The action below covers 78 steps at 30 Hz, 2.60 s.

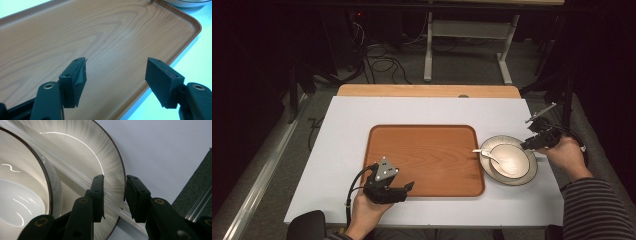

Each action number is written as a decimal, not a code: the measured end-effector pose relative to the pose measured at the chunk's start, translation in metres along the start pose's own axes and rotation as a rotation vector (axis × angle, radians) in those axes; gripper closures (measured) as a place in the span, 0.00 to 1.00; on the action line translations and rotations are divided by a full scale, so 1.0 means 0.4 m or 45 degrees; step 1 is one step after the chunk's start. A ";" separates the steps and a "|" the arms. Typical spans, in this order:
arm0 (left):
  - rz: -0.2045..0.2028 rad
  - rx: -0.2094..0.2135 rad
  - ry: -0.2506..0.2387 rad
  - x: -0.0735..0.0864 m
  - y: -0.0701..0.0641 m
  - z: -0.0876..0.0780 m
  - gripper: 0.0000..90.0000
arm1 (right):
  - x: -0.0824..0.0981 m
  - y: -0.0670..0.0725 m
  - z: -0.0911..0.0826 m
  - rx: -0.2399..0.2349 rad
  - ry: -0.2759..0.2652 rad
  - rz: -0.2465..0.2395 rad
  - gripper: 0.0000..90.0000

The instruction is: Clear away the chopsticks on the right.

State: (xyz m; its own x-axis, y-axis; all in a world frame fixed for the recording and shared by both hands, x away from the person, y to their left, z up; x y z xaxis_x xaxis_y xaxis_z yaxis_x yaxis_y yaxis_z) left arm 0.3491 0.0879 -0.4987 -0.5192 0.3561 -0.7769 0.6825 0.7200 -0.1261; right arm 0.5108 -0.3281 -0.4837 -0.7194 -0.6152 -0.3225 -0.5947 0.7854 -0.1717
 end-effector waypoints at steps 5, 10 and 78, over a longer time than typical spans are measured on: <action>0.002 0.000 0.002 0.000 0.000 0.001 0.37 | -0.004 0.002 0.003 -0.017 0.004 0.004 0.77; 0.002 0.001 0.004 0.000 -0.001 0.002 0.37 | -0.008 0.006 0.009 -0.034 0.003 0.009 0.77; 0.003 0.001 0.001 0.000 0.000 0.000 0.37 | 0.001 0.025 0.017 0.020 -0.060 -0.105 0.96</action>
State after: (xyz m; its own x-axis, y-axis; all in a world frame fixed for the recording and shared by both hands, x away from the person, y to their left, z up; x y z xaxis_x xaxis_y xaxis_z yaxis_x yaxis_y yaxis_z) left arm 0.3491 0.0878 -0.4987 -0.5179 0.3581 -0.7769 0.6839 0.7189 -0.1246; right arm 0.5069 -0.3202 -0.4918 -0.6500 -0.6745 -0.3502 -0.6456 0.7331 -0.2138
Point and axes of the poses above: each handheld gripper's, and its own axes: z roughly forward along the jaws, x roughly out of its underside, y roughly to its left, the point moved 8 cm from there along z, roughly forward along the jaws, and after that the axes turned 5 degrees about x, right-handed, at the moved point
